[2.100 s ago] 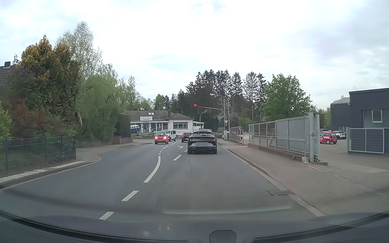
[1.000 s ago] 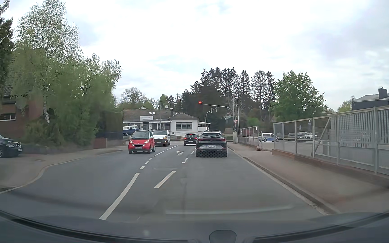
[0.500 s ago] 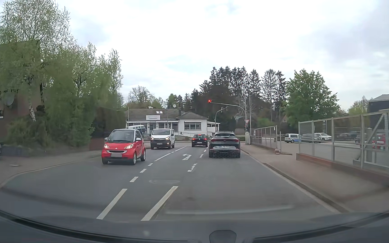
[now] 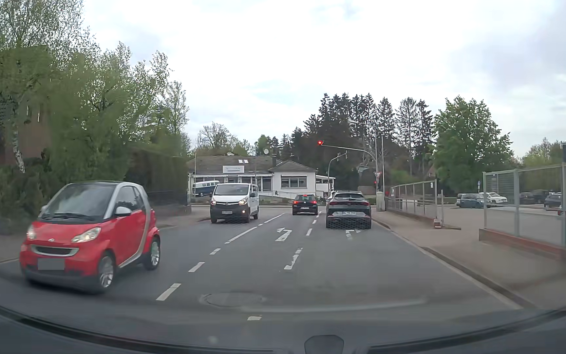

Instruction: Follow the waypoints while adhering to traffic rules and regulations

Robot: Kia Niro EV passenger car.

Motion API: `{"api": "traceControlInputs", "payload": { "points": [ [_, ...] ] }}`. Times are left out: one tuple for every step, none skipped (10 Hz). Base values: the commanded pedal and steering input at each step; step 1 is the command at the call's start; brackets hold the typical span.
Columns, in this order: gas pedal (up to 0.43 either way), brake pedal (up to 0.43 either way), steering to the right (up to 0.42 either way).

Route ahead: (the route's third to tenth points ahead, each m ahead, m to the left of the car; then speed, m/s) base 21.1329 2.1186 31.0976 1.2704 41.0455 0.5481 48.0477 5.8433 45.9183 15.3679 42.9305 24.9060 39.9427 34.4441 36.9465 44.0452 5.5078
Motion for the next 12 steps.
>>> {"api": "traceControlInputs", "payload": {
  "points": [
    [0.067, 0.0, -0.052],
    [0.067, 0.0, -0.05],
    [0.067, 0.0, -0.049],
    [0.067, 0.0, -0.048],
    [0.067, 0.0, -0.043],
    [0.067, 0.0, -0.039],
    [0.067, 0.0, -0.037],
    [0.059, 0.0, -0.031],
    [0.059, 0.0, -0.024],
    [0.059, 0.0, -0.013],
    [0.059, 0.0, -0.005],
    [0.059, 0.0, 0.0]
  ]
}}
